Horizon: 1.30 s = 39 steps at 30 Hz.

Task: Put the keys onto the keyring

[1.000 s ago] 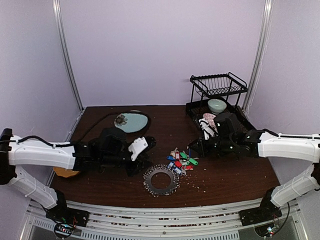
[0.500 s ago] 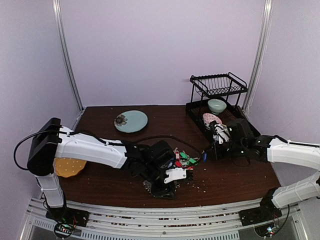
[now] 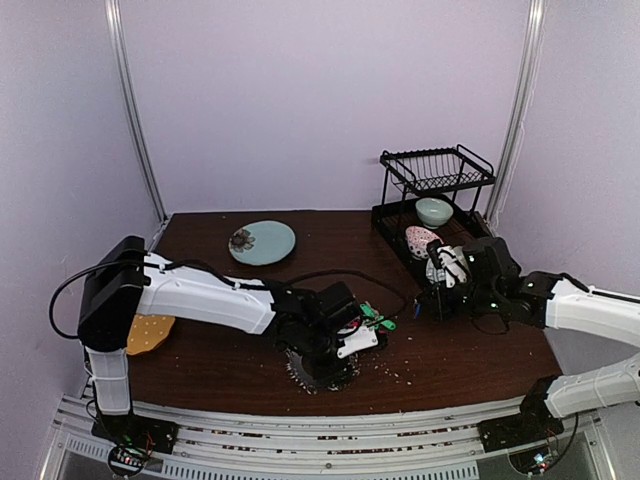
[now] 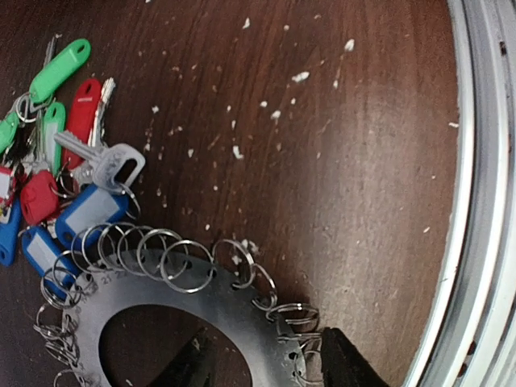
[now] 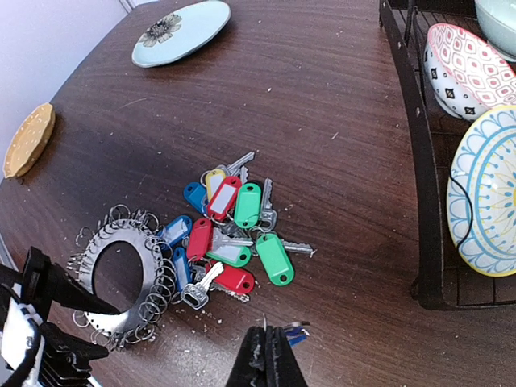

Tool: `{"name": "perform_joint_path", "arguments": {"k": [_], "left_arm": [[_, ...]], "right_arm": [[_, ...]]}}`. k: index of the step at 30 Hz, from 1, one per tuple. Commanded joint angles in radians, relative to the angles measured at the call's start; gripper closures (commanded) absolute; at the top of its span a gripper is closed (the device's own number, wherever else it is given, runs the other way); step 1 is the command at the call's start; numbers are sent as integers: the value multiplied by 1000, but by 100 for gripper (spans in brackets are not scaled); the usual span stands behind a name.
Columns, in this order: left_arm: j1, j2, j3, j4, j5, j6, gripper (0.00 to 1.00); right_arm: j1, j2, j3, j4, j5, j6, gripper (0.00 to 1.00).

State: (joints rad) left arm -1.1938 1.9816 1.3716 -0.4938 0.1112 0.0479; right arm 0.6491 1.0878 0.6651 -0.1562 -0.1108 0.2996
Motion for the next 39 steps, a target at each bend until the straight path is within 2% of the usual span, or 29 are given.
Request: {"name": "perform_joint_path", "arguments": {"k": [1, 9, 15, 26, 33, 39], "left_arm": [[-44, -13, -5, 60, -159, -90, 53], [-54, 21, 23, 100, -205, -168, 54], [-67, 72, 80, 92, -219, -162, 61], [-72, 203, 261, -146, -264, -201, 61], [-73, 217, 276, -153, -283, -201, 66], [-73, 219, 280, -178, -327, -198, 67]], "right_arm": [[-8, -16, -32, -22, 55, 3, 100], [-8, -5, -59, -7, 44, -12, 100], [-11, -21, -81, -8, 55, -20, 100], [-17, -41, -85, 1, 49, -25, 100], [-17, -45, -79, -5, 39, -27, 100], [-17, -64, -79, 1, 21, -22, 100]]}}
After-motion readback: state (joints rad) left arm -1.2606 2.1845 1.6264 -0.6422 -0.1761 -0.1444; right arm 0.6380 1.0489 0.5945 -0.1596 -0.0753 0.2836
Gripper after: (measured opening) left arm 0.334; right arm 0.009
